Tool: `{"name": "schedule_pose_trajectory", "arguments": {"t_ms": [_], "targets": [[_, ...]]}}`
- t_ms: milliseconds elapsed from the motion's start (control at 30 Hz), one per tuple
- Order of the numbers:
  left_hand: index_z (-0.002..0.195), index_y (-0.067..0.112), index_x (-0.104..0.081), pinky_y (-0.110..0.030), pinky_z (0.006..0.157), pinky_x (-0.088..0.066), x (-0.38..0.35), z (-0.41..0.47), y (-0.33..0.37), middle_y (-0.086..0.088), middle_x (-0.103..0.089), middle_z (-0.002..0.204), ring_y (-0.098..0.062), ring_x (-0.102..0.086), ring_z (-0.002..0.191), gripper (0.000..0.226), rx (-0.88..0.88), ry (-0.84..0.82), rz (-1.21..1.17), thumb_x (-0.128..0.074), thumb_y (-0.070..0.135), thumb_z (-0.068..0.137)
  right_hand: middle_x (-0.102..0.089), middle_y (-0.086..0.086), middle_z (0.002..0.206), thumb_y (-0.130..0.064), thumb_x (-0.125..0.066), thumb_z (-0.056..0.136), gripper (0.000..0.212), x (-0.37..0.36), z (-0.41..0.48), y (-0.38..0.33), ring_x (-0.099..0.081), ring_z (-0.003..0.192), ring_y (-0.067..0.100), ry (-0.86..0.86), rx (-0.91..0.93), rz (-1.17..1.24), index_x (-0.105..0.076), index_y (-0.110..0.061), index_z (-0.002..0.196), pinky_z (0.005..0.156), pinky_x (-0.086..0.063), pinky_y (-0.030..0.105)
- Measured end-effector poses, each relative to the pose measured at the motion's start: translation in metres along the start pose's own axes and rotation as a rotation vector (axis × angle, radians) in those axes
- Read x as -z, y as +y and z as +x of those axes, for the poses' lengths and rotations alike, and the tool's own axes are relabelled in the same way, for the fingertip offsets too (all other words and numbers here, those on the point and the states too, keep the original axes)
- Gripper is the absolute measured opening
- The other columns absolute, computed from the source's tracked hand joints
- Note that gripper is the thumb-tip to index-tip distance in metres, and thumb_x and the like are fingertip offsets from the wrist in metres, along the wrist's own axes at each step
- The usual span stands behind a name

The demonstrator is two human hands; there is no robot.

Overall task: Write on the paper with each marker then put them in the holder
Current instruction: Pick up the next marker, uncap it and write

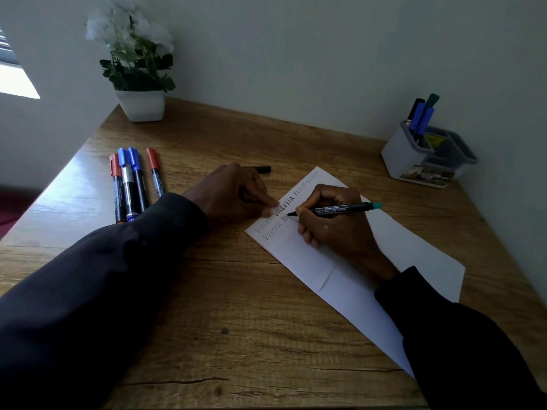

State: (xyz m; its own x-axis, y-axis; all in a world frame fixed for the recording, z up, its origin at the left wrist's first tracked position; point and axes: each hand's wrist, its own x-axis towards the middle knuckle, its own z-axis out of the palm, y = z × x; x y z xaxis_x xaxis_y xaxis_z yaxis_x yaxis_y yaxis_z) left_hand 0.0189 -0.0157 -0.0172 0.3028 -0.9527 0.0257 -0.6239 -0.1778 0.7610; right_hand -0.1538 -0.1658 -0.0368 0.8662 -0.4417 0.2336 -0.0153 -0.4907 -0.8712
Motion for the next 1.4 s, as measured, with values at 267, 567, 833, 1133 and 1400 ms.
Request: {"name": "schedule_pose_trajectory", "arguments": {"t_ms": [267, 567, 833, 1133, 1400], "targets": [[0.097, 0.034, -0.068, 0.001, 0.068, -0.045, -0.0008, 0.0005, -0.0008, 0.018, -0.059, 0.102, 0.004, -0.058, 0.090, 0.024, -0.007, 0.004, 0.005, -0.074, 0.017, 0.080, -0.072, 0.009, 0.065, -0.002, -0.072, 0.089, 0.013, 0.0006, 0.0008, 0.0006, -0.068, 0.048, 0.024, 0.005, -0.015, -0.048, -0.067, -0.007, 0.077, 0.043, -0.053, 0.026], [0.094, 0.037, -0.067, 0.000, 0.070, -0.046, -0.0006, 0.0006, -0.0027, 0.017, -0.059, 0.103, 0.002, -0.059, 0.093, 0.026, -0.017, 0.009, 0.005, -0.075, 0.018, 0.080, -0.072, 0.010, 0.068, -0.006, -0.072, 0.091, 0.010, 0.0010, 0.0003, 0.0022, -0.069, 0.051, 0.023, 0.015, -0.002, -0.046, -0.068, -0.005, 0.082, 0.045, -0.054, 0.026], [0.096, 0.037, -0.067, 0.000, 0.073, -0.046, 0.0004, 0.0003, -0.0019, 0.018, -0.059, 0.102, 0.002, -0.058, 0.094, 0.026, -0.023, 0.000, 0.011, -0.075, 0.018, 0.079, -0.072, 0.010, 0.067, -0.004, -0.072, 0.091, 0.011, -0.0002, 0.0001, 0.0041, -0.070, 0.050, 0.024, 0.040, 0.010, -0.039, -0.067, -0.002, 0.081, 0.044, -0.056, 0.032], [0.097, 0.036, -0.066, 0.000, 0.073, -0.046, 0.0008, -0.0004, -0.0020, 0.015, -0.059, 0.106, 0.003, -0.057, 0.094, 0.026, -0.025, -0.004, 0.008, -0.073, 0.017, 0.081, -0.072, 0.011, 0.068, -0.005, -0.072, 0.092, 0.011, 0.0008, 0.0003, 0.0074, -0.070, 0.051, 0.024, 0.046, 0.028, -0.029, -0.068, 0.001, 0.083, 0.046, -0.056, 0.030], [0.101, 0.035, -0.066, 0.000, 0.074, -0.045, -0.0001, -0.0002, -0.0014, 0.017, -0.057, 0.104, 0.003, -0.057, 0.093, 0.029, -0.037, -0.001, 0.029, -0.073, 0.016, 0.081, -0.072, 0.011, 0.067, -0.003, -0.072, 0.091, 0.011, 0.0015, 0.0002, 0.0064, -0.070, 0.050, 0.026, 0.056, 0.027, -0.031, -0.068, 0.003, 0.082, 0.045, -0.056, 0.032]]}}
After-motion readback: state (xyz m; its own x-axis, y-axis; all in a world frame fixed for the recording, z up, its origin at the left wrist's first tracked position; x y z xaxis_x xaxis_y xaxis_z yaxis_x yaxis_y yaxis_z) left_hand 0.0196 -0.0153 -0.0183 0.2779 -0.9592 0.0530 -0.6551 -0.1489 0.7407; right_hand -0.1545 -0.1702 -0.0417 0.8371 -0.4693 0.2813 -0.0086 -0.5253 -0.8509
